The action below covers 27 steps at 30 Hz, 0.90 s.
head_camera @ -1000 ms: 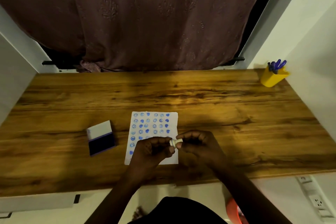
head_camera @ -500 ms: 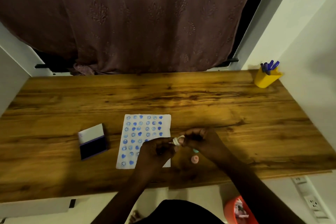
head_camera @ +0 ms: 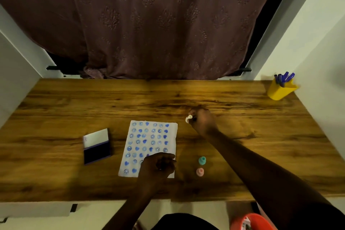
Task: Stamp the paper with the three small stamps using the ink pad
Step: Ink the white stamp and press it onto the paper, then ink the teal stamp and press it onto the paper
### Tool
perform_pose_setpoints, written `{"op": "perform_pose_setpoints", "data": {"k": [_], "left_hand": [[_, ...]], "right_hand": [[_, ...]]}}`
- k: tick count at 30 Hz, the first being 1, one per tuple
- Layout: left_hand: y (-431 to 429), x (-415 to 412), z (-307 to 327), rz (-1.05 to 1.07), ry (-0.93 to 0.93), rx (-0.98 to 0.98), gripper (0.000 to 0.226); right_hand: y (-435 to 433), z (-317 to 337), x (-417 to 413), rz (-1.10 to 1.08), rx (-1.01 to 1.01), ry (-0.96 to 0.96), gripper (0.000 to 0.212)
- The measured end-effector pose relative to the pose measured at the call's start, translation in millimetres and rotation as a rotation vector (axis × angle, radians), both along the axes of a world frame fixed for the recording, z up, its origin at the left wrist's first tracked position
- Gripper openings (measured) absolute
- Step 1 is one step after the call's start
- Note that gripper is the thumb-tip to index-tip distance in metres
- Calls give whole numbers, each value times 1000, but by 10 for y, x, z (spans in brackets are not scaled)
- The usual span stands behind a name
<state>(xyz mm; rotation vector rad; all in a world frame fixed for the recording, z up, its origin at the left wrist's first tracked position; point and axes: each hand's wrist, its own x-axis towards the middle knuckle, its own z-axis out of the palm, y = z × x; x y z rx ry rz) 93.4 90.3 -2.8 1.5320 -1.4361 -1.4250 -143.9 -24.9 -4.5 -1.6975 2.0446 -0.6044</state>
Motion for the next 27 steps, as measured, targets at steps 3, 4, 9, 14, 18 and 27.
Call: {"op": "perform_pose_setpoints", "data": {"k": [3,4,9,14,18,27], "left_hand": [[16,23,-21,9,38,36,27],[20,44,-30,23,51,55,26],[35,71,-65,54,67,79,22],[10,44,-57,30,41,48,24],[-19,-3,-38,3,31,26,25],[-125,-111,24,-66,45,-5,25]], "right_hand": [[-30,-34,9,12,32,29,18],[-45,-52,20,27,26,45,18],[-37,-84,27,78,18,71,16],[40,22,-10,80,44,65,27],[264,166,-97,67,2,28,26],[1174,52,-124,27,66,7,9]]}}
